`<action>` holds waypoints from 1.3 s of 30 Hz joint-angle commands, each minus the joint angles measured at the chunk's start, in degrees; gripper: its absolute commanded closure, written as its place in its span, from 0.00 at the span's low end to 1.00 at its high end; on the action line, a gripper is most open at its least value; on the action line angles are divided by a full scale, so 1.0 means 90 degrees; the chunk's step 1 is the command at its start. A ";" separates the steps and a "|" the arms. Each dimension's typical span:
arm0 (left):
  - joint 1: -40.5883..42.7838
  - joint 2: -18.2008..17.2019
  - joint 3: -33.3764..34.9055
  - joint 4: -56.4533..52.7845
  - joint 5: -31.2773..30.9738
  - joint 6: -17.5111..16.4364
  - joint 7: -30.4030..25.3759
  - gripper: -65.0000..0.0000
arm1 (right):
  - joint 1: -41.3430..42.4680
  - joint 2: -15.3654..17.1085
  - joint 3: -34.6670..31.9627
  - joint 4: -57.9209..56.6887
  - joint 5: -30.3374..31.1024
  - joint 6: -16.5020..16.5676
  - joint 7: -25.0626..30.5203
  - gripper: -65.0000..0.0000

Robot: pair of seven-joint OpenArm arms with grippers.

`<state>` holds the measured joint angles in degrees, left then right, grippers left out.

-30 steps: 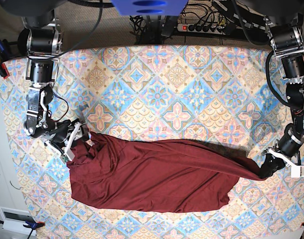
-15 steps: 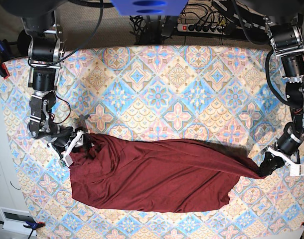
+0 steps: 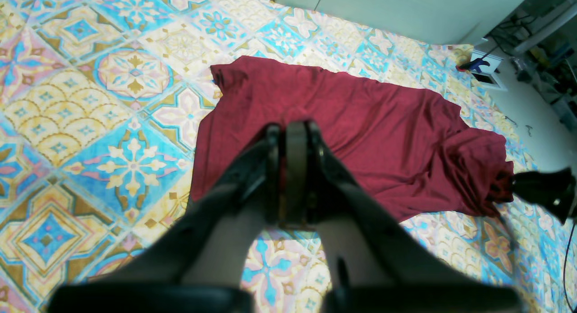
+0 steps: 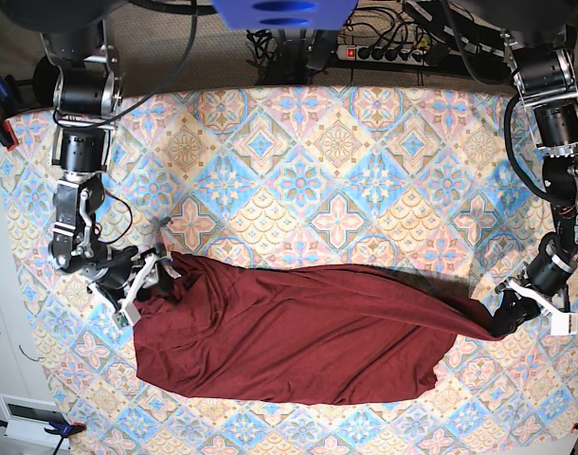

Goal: Layout the t-shirt on the table in an organized manner, then fold the t-shirt properly
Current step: 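Regrasp the shirt end with the right gripper, then lift the shirt corner with the right gripper and swing it outward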

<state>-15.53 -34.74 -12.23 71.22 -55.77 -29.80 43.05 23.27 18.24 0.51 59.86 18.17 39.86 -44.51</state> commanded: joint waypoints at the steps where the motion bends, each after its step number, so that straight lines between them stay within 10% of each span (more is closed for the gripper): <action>1: -0.0155 -0.0140 -0.0053 0.0121 -0.0148 -0.0034 -0.0177 1.00 | 0.0233 0.0176 0.0036 0.0075 0.0095 0.0016 0.0164 0.53; 22: -0.0145 -0.0140 -0.0053 0.0121 -0.0148 -0.0034 -0.0177 1.00 | 0.0458 0.0205 -0.0013 -0.1264 -0.0813 0.0016 0.1229 0.54; 28: -0.0145 -0.0140 -0.0053 0.0121 -0.0138 -0.0034 -0.0177 1.00 | 0.0458 0.0196 -0.0013 -0.1215 -0.0813 0.0016 0.1170 0.94; 39: -0.0135 -0.0140 -0.0053 0.0111 -0.0148 -0.0034 -0.0187 1.00 | -0.0568 0.0225 0.1452 0.1696 -0.0012 0.0016 -0.0764 0.98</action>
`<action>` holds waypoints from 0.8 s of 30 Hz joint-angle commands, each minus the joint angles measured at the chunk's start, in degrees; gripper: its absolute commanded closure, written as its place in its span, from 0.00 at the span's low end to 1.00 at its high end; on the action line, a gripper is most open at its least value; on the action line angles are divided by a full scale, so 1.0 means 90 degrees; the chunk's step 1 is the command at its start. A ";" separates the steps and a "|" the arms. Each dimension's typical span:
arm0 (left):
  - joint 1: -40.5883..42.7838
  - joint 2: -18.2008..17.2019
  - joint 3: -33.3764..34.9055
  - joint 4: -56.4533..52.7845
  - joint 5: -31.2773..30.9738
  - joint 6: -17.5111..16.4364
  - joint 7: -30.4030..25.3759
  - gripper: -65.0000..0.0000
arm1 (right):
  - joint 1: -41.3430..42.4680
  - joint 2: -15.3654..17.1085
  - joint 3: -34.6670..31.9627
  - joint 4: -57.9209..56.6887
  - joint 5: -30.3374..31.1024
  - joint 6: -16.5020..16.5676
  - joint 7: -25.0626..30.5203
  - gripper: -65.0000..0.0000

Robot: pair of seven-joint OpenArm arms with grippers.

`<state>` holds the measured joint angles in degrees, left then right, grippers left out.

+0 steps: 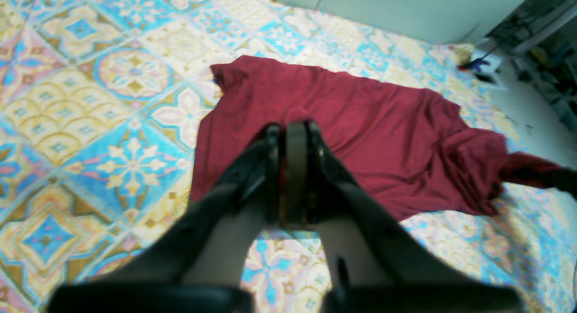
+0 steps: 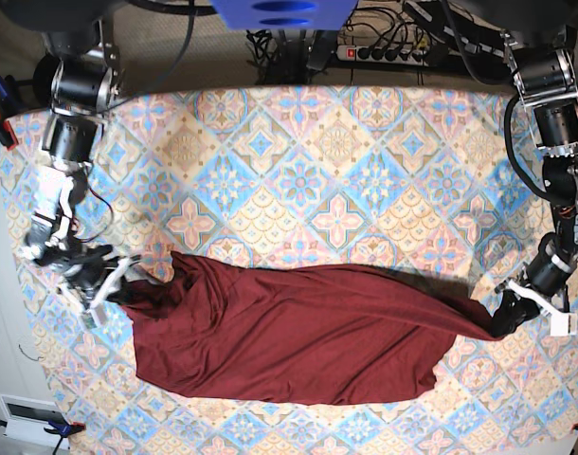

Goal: Layout the t-shirt on the table in an organized manner, then fold the t-shirt properly
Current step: 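Lift the shirt corner with the right gripper and swing it outward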

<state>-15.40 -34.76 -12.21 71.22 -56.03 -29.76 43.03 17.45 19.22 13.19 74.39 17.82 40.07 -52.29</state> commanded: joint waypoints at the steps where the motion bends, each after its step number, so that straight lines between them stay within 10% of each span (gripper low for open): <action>1: -0.0121 -0.0137 -0.0055 0.0111 -0.0129 -0.0039 -0.0185 1.00 | -0.0078 0.0116 0.0239 0.0531 0.0154 -0.0008 -0.0163 0.98; 13: -0.0072 0.0087 -0.0065 0.0111 -0.0109 -0.0039 -0.0185 1.00 | -0.2853 0.0086 0.1558 0.4321 0.2059 -0.0008 -0.1853 0.98; 24: -0.0082 0.0087 -0.0065 0.0111 -0.0109 -0.0039 -0.0195 1.00 | -0.4689 0.0077 0.2798 0.4418 0.6161 -0.0008 -0.2615 0.98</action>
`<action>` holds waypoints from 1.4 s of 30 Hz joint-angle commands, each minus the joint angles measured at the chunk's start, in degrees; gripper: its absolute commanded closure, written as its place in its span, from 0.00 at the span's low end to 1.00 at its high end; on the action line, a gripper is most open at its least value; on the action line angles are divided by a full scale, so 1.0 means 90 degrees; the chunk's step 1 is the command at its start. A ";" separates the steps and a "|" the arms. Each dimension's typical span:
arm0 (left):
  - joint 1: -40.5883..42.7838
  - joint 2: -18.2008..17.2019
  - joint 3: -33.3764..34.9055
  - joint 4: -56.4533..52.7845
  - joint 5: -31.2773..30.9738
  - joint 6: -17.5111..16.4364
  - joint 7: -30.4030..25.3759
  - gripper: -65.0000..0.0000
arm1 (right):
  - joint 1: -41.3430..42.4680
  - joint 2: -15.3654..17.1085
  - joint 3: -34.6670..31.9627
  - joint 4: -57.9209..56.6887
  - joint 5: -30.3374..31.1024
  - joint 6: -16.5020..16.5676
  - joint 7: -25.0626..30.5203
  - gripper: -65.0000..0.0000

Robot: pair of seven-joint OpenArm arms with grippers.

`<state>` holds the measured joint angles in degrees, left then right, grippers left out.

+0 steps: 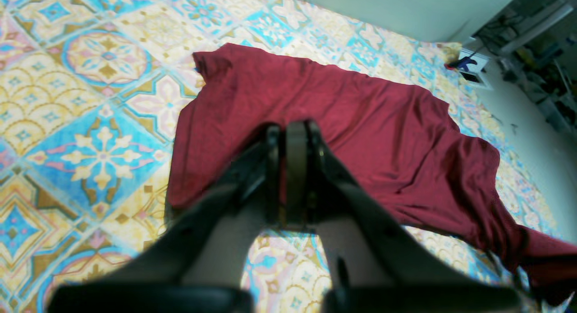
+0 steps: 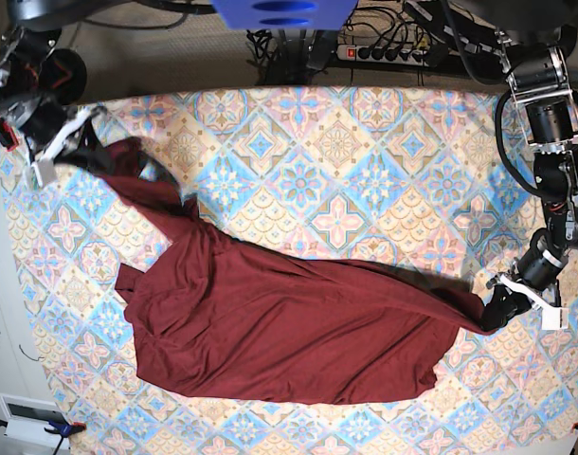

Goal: Layout the t-shirt on the table in an organized manner, then fold the t-shirt properly
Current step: 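Lift the shirt corner with the right gripper and swing it outward, then lay the lifted shirt part across the shirt body with the right gripper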

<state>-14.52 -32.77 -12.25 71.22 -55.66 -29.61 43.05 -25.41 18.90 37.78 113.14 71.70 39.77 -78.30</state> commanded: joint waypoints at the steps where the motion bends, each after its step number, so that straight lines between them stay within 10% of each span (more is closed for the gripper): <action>1: -0.0179 -0.0134 -0.0109 0.0111 -0.0140 -0.0056 -0.0207 1.00 | -0.0044 0.0113 0.0086 0.0112 0.0507 0.0026 0.0217 0.98; 11: -0.0032 -0.0017 -0.0568 0.0111 -0.0121 -0.0046 -0.0304 1.00 | -0.0649 -0.0073 -0.1380 0.0151 0.1478 0.0026 -0.0037 0.98; 21: -0.0032 -0.0163 -0.0597 0.0111 -0.0131 -0.0046 -0.0304 1.00 | 0.0288 -0.0366 -0.4545 0.0112 -0.0421 0.0026 -0.0037 0.98; 42: -0.0032 -0.0017 -0.0588 0.0111 0.0358 0.0003 -0.0314 1.00 | 0.3629 -0.0551 -0.6606 -0.1646 -0.2170 0.0026 -0.0115 0.95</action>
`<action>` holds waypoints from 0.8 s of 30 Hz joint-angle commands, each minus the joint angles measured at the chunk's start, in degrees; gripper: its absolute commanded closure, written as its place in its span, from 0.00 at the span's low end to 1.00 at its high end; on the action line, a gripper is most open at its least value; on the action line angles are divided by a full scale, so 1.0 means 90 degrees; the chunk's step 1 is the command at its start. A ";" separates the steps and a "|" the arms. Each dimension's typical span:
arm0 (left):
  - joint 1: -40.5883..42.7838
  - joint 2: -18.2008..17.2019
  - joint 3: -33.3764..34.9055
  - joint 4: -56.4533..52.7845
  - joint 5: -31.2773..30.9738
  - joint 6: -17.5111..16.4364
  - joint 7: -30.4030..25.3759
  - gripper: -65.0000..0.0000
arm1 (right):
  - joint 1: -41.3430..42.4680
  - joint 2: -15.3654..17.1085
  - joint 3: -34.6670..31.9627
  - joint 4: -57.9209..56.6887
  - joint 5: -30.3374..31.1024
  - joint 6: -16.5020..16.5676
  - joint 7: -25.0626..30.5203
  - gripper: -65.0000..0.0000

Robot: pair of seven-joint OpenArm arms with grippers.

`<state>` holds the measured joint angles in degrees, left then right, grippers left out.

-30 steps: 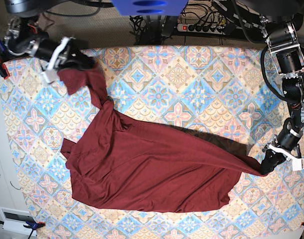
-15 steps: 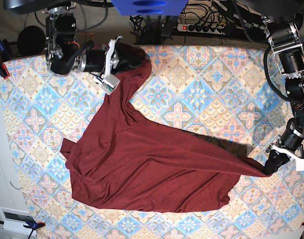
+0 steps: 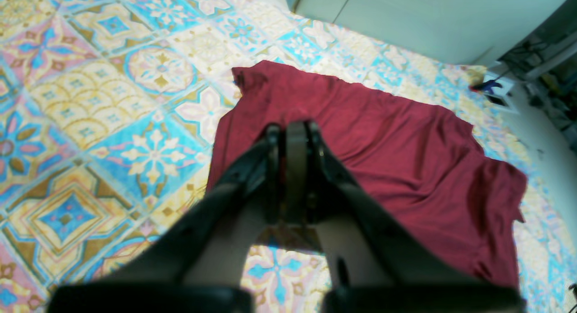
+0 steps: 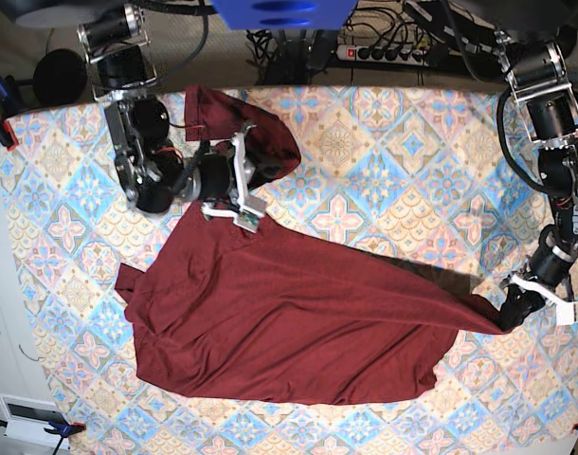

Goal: Layout the t-shirt on the table in an organized manner, then fold the t-shirt properly
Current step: 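Lay the lifted shirt part across the shirt body with the right gripper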

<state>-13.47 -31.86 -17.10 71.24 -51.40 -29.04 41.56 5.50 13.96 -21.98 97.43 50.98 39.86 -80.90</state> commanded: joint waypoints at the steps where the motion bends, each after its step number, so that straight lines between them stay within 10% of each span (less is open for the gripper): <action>1: -0.0149 -0.0109 -0.0048 0.0109 -0.0038 -0.0061 -0.0149 1.00 | 0.0371 -0.0110 -0.0112 -0.0007 0.0133 0.0016 0.0183 0.95; 24: -0.0149 0.0682 -0.0459 0.0109 0.0871 -0.0051 -0.0120 1.00 | 0.2217 -0.1966 -0.0327 -0.1404 -0.0190 0.0016 0.0633 0.95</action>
<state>-13.47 -24.67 -20.93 71.24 -42.98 -29.06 41.76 23.46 -3.22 -24.97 83.70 47.83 39.86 -77.14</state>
